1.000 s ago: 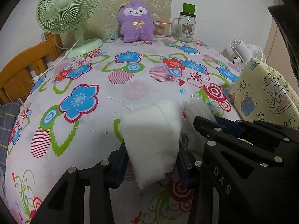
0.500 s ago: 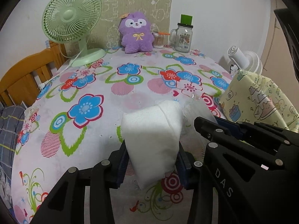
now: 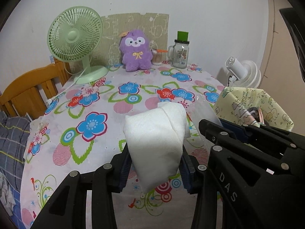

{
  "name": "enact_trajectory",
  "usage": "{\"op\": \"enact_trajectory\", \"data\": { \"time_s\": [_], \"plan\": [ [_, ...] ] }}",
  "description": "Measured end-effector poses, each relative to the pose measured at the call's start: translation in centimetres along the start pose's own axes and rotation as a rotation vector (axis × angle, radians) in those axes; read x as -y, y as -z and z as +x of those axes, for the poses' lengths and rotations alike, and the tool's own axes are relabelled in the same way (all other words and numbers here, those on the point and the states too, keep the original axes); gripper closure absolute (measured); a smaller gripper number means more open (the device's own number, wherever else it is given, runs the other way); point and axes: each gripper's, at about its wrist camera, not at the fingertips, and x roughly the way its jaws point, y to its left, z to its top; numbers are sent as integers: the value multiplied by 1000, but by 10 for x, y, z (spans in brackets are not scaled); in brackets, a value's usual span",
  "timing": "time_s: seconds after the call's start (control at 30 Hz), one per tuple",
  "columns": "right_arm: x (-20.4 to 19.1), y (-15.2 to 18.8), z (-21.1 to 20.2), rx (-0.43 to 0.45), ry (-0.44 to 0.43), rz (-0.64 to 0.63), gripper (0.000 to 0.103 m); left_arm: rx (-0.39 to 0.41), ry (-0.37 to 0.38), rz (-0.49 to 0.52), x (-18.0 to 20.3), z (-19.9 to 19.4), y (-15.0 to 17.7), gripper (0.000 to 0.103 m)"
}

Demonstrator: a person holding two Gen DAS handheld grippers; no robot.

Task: Organize soft objects
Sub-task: 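Lift both packs with both tools and carry them toward the box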

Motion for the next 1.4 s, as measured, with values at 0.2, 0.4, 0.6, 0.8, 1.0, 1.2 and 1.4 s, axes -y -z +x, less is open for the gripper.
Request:
{"op": "enact_trajectory", "data": {
  "time_s": [0.2, 0.4, 0.6, 0.8, 1.0, 1.2, 1.4],
  "plan": [
    [3, -2, -21, 32, 1, -2, 87, 31, -3, 5, 6, -17, -3, 57],
    [6, -6, -39, 61, -3, -2, 87, 59, -9, 12, 13, -34, -8, 57],
    [12, -12, -54, 86, -5, -1, 87, 84, -14, 20, 22, -47, -15, 57],
    [22, -16, -62, 95, -5, -2, 87, 94, -19, 27, 31, -53, -21, 57],
    [37, -18, -69, 105, 7, 5, 87, 106, -12, 40, 45, -56, -26, 57],
    [55, -18, -71, 105, 19, 18, 87, 105, 0, 53, 63, -54, -30, 57],
    [75, -18, -72, 106, 31, 36, 87, 103, 10, 74, 79, -50, -35, 57]
  ]
}}
